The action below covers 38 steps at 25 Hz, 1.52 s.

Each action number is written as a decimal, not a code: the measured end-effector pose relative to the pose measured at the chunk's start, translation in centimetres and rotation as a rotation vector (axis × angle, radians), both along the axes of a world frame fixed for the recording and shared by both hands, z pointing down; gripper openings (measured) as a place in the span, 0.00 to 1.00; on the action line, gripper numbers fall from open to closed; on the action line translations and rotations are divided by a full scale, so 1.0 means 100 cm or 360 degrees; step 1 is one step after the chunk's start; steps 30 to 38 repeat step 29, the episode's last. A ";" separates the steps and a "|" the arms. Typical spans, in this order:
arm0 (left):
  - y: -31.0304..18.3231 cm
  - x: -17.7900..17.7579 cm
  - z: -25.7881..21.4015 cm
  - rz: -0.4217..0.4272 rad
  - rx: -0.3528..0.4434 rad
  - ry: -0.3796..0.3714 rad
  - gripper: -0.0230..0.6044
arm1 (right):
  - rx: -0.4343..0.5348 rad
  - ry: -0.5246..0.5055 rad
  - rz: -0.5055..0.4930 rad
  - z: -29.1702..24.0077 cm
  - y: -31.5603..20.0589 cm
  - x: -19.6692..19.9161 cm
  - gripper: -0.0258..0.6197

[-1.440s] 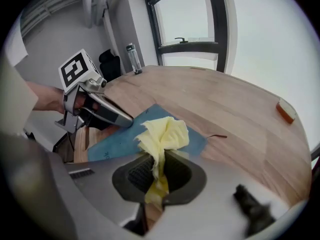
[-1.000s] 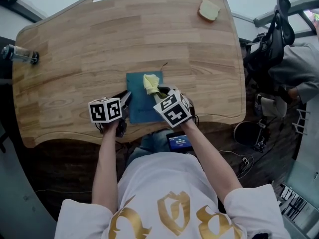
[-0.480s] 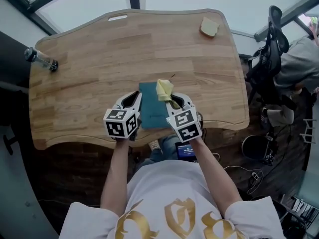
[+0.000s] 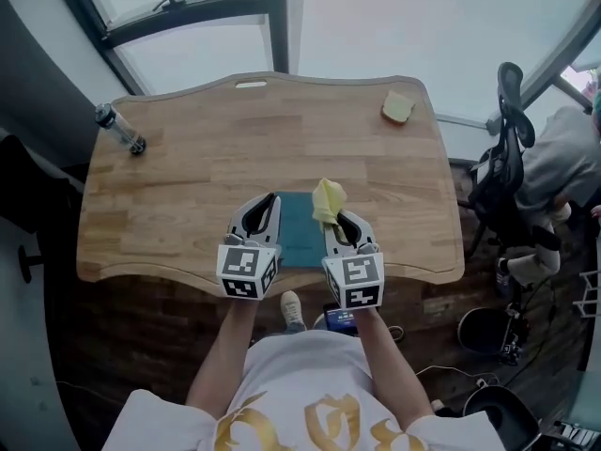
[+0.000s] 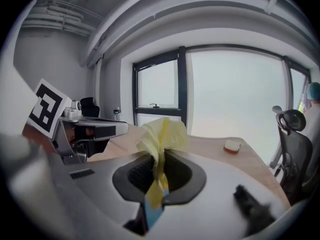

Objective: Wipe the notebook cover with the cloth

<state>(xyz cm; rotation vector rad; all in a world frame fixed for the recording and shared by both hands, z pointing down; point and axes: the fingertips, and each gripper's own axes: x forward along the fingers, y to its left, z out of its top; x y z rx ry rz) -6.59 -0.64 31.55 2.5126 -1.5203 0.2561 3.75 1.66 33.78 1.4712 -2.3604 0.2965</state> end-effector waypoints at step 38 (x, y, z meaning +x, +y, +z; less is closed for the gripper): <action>0.065 0.007 -0.042 -0.0248 0.0148 0.0008 0.07 | 0.0171 -0.0078 -0.0118 -0.044 0.047 0.022 0.10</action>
